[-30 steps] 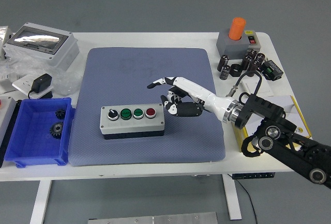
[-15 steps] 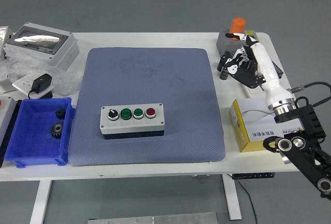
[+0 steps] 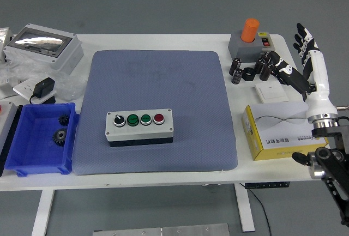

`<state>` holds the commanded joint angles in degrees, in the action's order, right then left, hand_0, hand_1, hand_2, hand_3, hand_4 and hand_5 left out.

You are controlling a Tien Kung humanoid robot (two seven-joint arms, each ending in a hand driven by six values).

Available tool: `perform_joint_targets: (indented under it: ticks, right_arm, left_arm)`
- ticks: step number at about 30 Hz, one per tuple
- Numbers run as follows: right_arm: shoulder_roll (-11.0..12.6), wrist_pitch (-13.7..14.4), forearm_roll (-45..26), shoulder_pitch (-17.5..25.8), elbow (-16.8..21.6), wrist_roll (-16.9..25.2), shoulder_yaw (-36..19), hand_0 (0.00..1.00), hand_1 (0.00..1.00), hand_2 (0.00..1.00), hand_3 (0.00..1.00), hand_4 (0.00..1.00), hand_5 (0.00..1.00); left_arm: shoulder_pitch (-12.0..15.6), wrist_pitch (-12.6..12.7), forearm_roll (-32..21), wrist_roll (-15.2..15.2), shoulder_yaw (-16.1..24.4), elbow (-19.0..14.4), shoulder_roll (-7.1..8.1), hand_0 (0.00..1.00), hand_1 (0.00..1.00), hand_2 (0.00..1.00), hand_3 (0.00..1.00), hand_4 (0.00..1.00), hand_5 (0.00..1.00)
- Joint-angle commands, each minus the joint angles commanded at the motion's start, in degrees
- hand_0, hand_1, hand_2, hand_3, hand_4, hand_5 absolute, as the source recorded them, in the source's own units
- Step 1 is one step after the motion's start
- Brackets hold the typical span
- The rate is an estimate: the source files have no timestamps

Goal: Pick up the button,place it on the desk,press the button,press the button

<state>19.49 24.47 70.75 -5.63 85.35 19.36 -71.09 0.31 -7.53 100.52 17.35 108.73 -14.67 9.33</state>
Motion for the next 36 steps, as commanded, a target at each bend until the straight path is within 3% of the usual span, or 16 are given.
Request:
perform_joint_targets:
  ticks: [18,36]
  right_arm:
    - [-0.9,-2.9,-2.9,-0.6,-0.5,0.1,1.0,0.881,0.888,0.878,0.889,0.916,0.687]
    - [-1.2,-3.2,-3.5,-0.6,-0.8,0.3,0.6,0.873,0.875,0.866,0.872,0.896,0.683]
  left_arm:
    - [1.0,0.1,-0.9,0.6,-0.3,-0.1,-0.54,0.723,0.704,0.686,0.833,0.543,0.873]
    - [0.9,0.0,-1.1,0.7,-0.4,-0.1,-0.56,0.723,0.705,0.687,0.836,0.559,0.858]
